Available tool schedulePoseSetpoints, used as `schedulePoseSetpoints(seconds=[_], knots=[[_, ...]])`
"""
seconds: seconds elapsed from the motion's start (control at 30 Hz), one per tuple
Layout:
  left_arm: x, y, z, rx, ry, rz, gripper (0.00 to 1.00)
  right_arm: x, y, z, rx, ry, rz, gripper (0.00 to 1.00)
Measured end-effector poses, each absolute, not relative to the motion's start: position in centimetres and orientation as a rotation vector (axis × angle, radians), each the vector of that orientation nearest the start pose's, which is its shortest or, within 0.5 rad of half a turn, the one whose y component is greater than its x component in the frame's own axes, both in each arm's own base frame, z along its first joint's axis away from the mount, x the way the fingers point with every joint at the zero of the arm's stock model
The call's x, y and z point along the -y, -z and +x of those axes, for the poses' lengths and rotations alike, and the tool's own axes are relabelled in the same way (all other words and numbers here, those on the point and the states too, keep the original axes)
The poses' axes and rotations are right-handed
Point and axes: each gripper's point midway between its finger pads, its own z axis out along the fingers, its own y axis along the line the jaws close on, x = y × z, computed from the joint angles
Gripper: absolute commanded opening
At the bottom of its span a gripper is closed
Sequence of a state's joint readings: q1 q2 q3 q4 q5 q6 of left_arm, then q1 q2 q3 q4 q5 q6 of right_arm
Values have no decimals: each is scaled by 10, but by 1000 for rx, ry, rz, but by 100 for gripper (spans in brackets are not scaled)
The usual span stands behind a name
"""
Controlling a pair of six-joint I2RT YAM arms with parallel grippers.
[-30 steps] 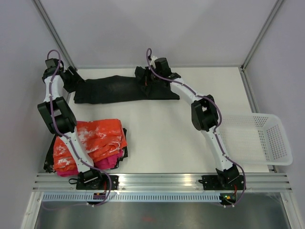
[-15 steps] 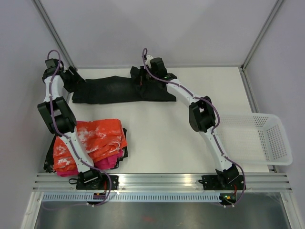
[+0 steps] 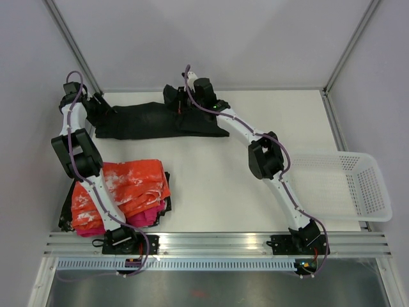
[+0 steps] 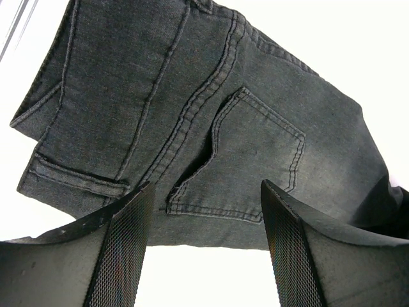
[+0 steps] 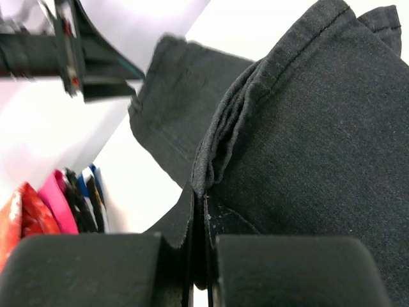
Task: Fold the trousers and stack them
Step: Fold the trousers
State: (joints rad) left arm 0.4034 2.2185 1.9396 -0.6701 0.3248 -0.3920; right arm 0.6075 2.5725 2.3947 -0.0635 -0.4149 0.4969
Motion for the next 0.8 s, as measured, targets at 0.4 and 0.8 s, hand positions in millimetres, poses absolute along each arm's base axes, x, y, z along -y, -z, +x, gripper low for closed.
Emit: schedulePoseSetpoints(seconds=[0.4,0.8], knots=[[-148,-102,521,-2341,420,-848,72,-495,-118,498,-2054,-1119,-519,90],[-114,-106,529,-2357,516,-761,73,-391,-260,550,-1899,-960,-274,81]])
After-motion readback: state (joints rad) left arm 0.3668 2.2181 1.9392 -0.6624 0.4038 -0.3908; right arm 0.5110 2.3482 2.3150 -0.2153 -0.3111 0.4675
